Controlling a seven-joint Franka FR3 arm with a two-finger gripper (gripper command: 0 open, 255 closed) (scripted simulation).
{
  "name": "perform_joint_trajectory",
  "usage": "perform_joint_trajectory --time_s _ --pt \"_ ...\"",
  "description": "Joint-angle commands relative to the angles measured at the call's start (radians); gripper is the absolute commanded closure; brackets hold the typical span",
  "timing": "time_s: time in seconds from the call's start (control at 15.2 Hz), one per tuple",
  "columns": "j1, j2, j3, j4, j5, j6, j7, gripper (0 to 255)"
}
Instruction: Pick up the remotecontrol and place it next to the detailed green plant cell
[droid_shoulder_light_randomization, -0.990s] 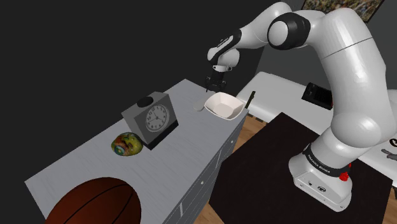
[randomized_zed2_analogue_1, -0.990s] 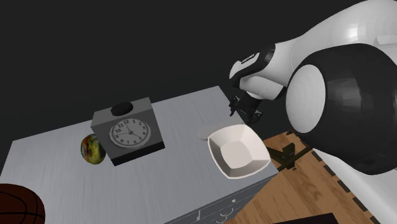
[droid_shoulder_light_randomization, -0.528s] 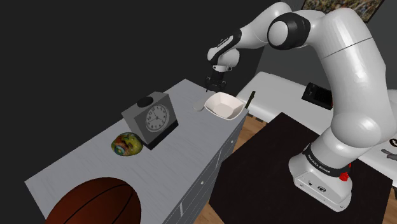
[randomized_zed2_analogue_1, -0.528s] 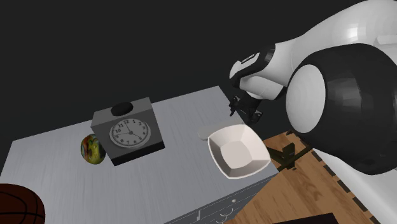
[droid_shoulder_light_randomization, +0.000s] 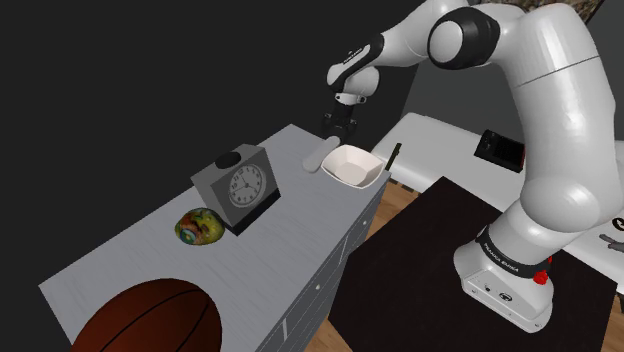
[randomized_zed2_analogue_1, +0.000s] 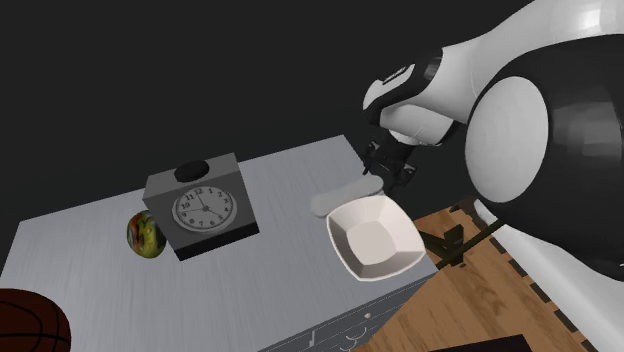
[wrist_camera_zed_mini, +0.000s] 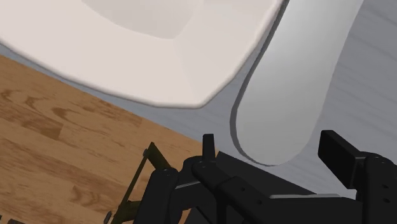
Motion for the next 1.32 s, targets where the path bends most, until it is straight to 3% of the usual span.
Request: perform_joint_trajectory --time_s 0.0,1.25 --pt "0.0 -0.024 -0.002 -0.01 -0.002 -0.014 0.002 255" --pt "0.007 -0.197 -0.019 -0.031 -0.028 -0.162 0.046 255"
